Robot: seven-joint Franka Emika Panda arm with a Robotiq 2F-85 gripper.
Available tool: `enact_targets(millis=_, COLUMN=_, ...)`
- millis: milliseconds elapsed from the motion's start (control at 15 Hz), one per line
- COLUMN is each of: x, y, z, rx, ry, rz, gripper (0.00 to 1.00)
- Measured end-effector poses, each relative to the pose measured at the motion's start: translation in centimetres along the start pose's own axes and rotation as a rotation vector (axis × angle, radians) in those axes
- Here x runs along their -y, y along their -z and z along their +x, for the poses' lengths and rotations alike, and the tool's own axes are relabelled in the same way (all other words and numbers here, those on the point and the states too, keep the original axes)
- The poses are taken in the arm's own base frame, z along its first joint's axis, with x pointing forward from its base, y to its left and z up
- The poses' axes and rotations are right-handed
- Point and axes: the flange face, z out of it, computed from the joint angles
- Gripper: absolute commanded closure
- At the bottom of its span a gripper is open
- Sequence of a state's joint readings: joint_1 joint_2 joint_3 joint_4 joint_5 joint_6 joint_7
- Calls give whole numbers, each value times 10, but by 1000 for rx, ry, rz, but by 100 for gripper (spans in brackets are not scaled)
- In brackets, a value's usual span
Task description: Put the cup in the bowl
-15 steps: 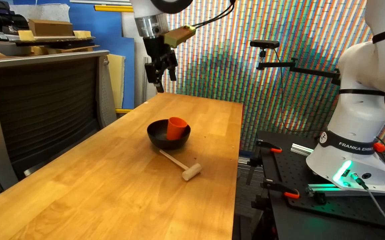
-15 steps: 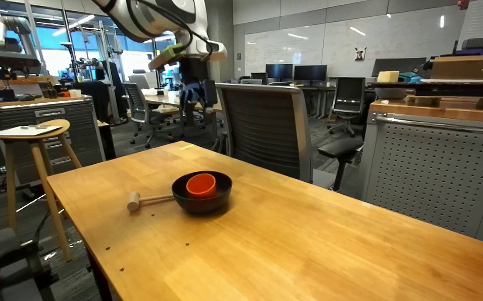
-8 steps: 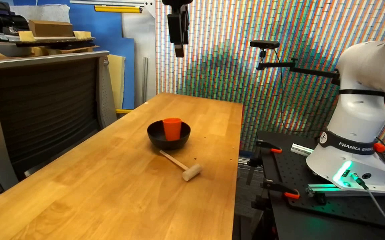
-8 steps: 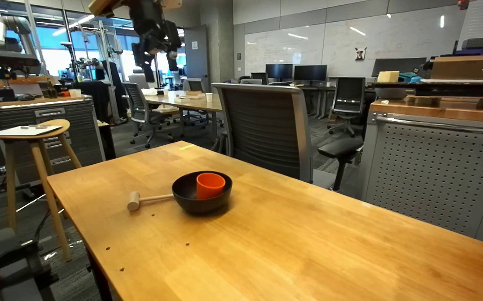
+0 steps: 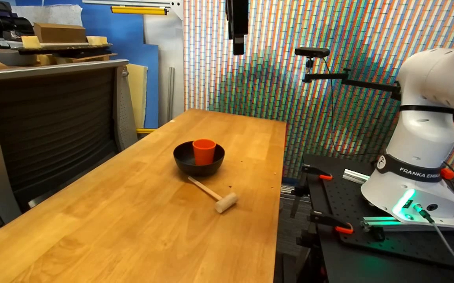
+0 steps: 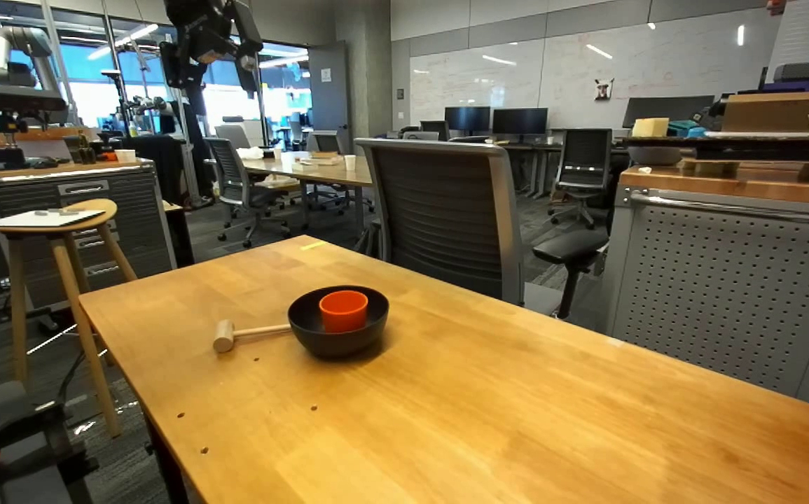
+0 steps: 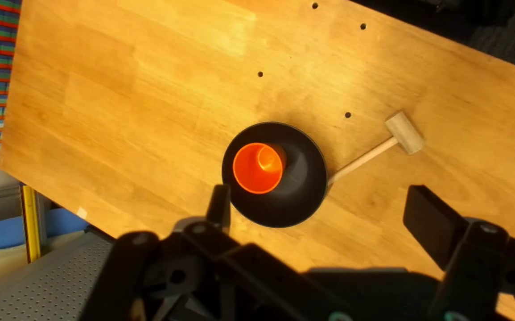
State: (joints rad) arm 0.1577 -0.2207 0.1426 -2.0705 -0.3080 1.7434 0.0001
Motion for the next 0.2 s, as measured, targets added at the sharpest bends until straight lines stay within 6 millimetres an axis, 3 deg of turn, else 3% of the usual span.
enact_targets(millis=200, x=1, y=-4, z=2, rx=8, ry=2, rz=2, gripper=0)
